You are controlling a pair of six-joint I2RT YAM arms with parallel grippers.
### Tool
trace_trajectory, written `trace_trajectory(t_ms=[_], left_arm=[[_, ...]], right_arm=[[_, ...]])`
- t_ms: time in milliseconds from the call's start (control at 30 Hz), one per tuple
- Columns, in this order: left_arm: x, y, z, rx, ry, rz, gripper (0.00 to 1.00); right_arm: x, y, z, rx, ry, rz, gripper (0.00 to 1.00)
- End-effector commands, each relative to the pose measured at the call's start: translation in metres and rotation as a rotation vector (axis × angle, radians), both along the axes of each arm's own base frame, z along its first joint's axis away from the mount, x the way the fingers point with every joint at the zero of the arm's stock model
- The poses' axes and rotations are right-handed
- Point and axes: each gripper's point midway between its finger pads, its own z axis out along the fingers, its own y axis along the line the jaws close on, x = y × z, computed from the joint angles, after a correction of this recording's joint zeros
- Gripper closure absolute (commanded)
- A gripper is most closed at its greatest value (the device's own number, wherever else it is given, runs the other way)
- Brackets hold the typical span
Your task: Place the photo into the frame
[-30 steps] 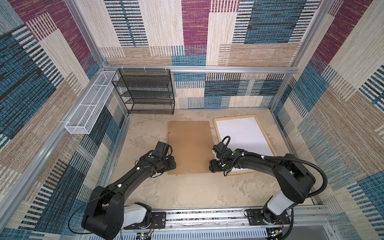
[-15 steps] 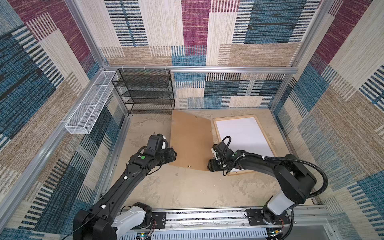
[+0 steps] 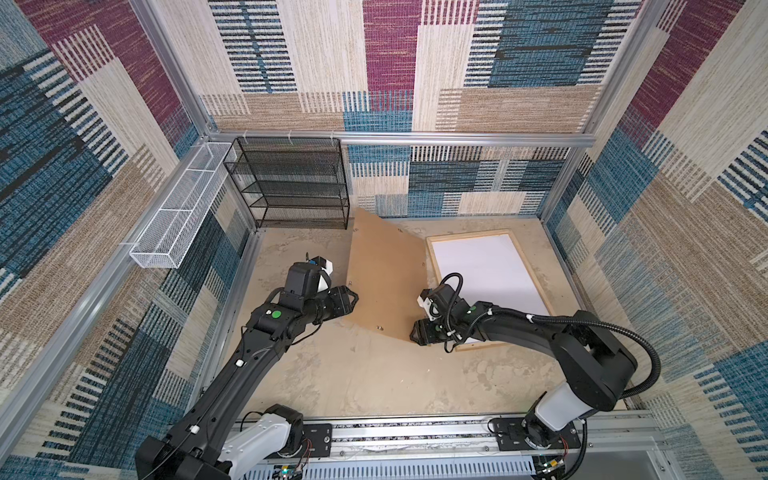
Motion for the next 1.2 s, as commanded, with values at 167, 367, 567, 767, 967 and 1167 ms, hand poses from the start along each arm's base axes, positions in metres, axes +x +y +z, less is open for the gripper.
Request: trace_trajectory(t_ms=[167,367,567,767,967,1167], left_arm=[[-0.017,-0.036,0.02,-0.179,0.035,-0.163,0.48],[-0.017,-0.041,0.028,-0.218,0.026,-0.181,0.49],[-0.018,-0.043,0.034,-0.238,0.026,-0.184,0.5],[-0.02,-0.05,0.04,-0.289,0.031,-0.205,0.51],[-0.021,-0.049,0.045,-0.301,0.025,-0.195,0.52],[-0.015,-0.043,0.04,-0.253,0.014,-0.154,0.61]], right_arm=[[-0.013,0.014,0.012,0.111,0.021,0.086,0.33],[-0.014,0.017,0.018,0.155,0.006,0.112,0.33],[-0.014,0.019,0.023,0.182,-0.015,0.13,0.33],[-0.015,0.019,0.027,0.216,-0.031,0.149,0.32],[-0.016,0.017,0.034,0.249,-0.054,0.156,0.31],[-0.017,0.011,0.037,0.254,-0.067,0.155,0.3]])
